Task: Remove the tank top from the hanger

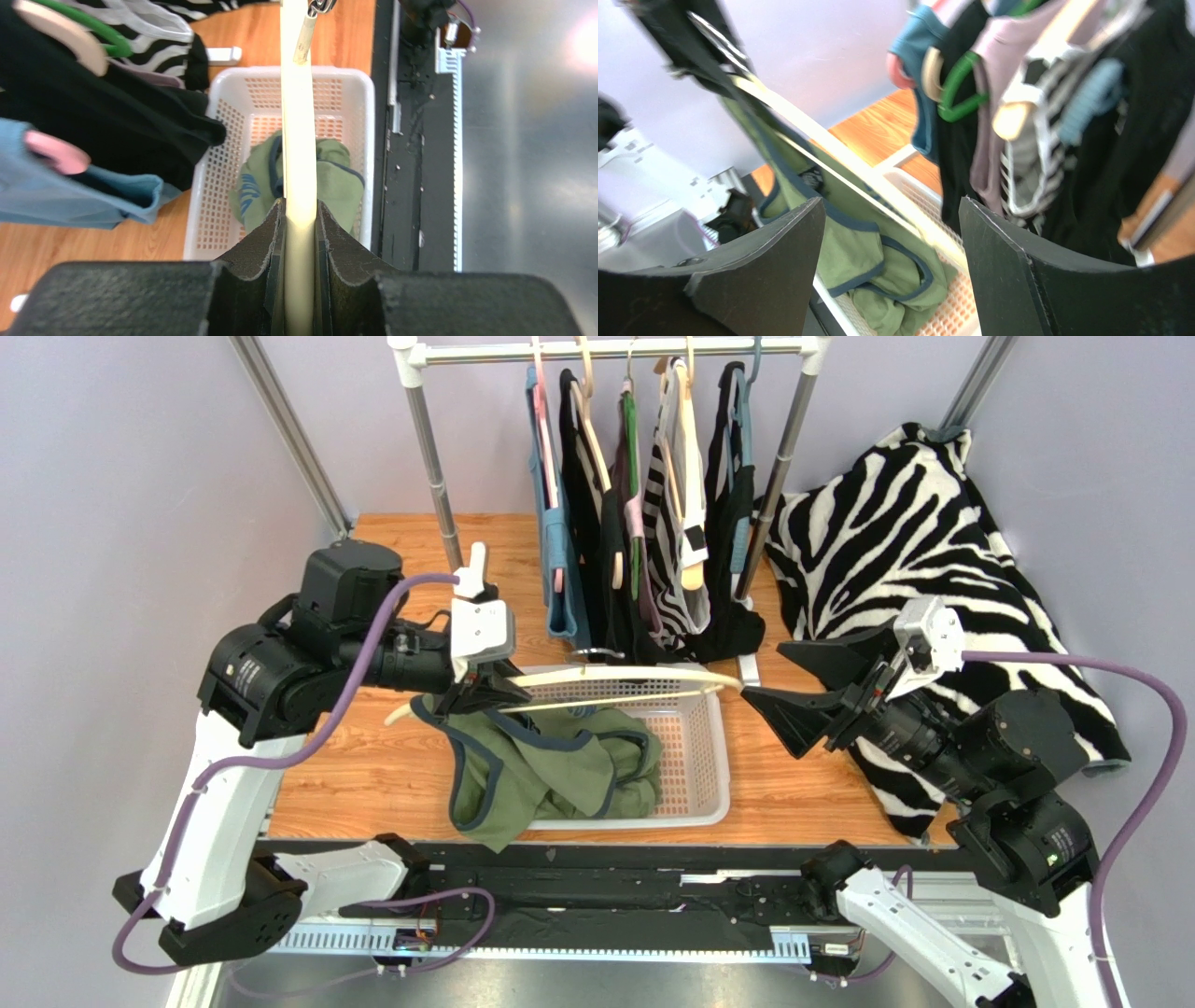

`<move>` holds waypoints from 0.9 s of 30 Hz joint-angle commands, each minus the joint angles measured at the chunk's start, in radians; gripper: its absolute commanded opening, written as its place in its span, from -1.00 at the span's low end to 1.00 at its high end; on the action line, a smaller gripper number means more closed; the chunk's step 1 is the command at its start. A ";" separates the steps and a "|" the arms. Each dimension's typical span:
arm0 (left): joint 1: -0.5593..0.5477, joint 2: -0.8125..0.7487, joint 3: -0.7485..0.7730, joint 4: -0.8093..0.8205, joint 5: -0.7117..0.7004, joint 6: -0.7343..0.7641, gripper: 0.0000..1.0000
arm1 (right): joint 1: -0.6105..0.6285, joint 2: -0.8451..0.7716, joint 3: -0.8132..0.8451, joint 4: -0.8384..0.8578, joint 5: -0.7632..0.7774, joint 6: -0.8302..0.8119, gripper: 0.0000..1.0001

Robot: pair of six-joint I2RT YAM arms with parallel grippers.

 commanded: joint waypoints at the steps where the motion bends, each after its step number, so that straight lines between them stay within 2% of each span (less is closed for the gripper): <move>1: -0.052 0.018 0.019 -0.028 0.014 0.068 -1.00 | -0.002 0.068 0.026 0.074 -0.193 -0.060 0.49; 5: -0.095 0.061 0.051 -0.032 0.014 0.075 -1.00 | 0.006 0.147 0.050 0.089 -0.286 -0.071 0.49; 11: -0.112 0.222 0.231 -0.150 0.049 0.104 -1.00 | 0.090 0.221 0.100 0.036 -0.272 -0.135 0.50; 19: -0.114 0.203 0.196 -0.083 0.081 0.123 -1.00 | 0.157 0.289 0.143 -0.042 -0.244 -0.207 0.48; 27: -0.137 0.203 0.215 -0.155 0.134 0.153 -1.00 | 0.171 0.327 0.101 -0.027 -0.240 -0.230 0.43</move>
